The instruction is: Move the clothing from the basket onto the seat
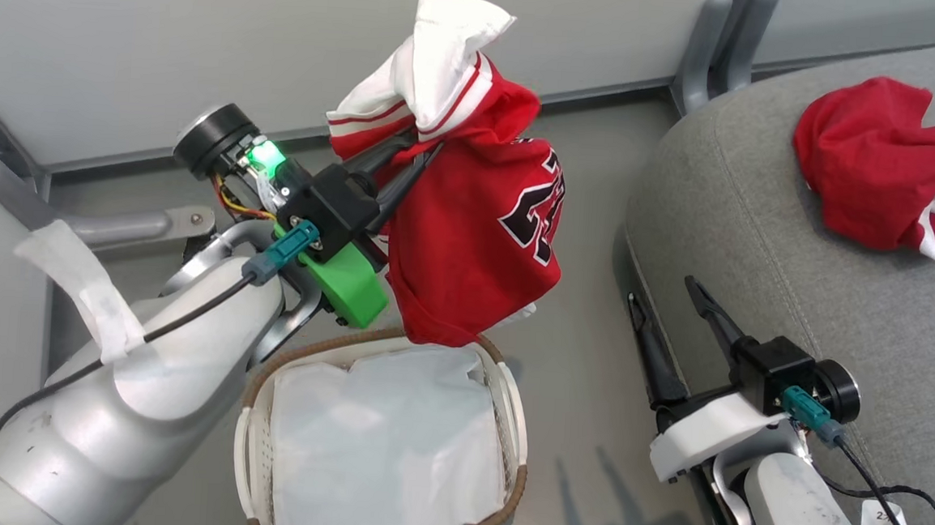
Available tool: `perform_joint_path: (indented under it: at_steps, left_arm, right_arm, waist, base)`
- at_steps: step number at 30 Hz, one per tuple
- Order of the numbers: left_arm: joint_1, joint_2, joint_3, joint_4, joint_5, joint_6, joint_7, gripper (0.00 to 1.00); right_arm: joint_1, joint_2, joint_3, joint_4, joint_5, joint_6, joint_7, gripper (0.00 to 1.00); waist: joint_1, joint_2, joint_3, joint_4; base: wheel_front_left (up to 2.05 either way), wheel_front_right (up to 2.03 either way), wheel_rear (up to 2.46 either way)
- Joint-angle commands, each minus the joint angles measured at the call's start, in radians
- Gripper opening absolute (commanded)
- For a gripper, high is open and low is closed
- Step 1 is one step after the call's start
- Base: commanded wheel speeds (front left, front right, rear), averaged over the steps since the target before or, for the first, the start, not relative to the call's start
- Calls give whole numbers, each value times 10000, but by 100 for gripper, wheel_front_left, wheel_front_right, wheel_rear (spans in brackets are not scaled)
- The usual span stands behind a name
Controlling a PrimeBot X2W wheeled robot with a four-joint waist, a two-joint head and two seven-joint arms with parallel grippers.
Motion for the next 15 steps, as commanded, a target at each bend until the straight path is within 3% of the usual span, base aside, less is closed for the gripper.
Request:
perform_joint_path:
  at_steps: [1, 15]
  left_arm:
    - [-224, 109, -44, -52, -93, -25, -33, 0]
    - [-1445, -126, -230, -89, -471, -7, -33, 0]
  right_arm:
    - [76, -39, 125, 46, 8, -10, -2, 100]
    - [-368, -35, 1395, 742, 245, -11, -4, 100]
  waist:
    - [1, 0, -807, 43]
    - [1, 0, -1281, 318]
  base:
    - [0, 0, 0]
    - [0, 0, 0]
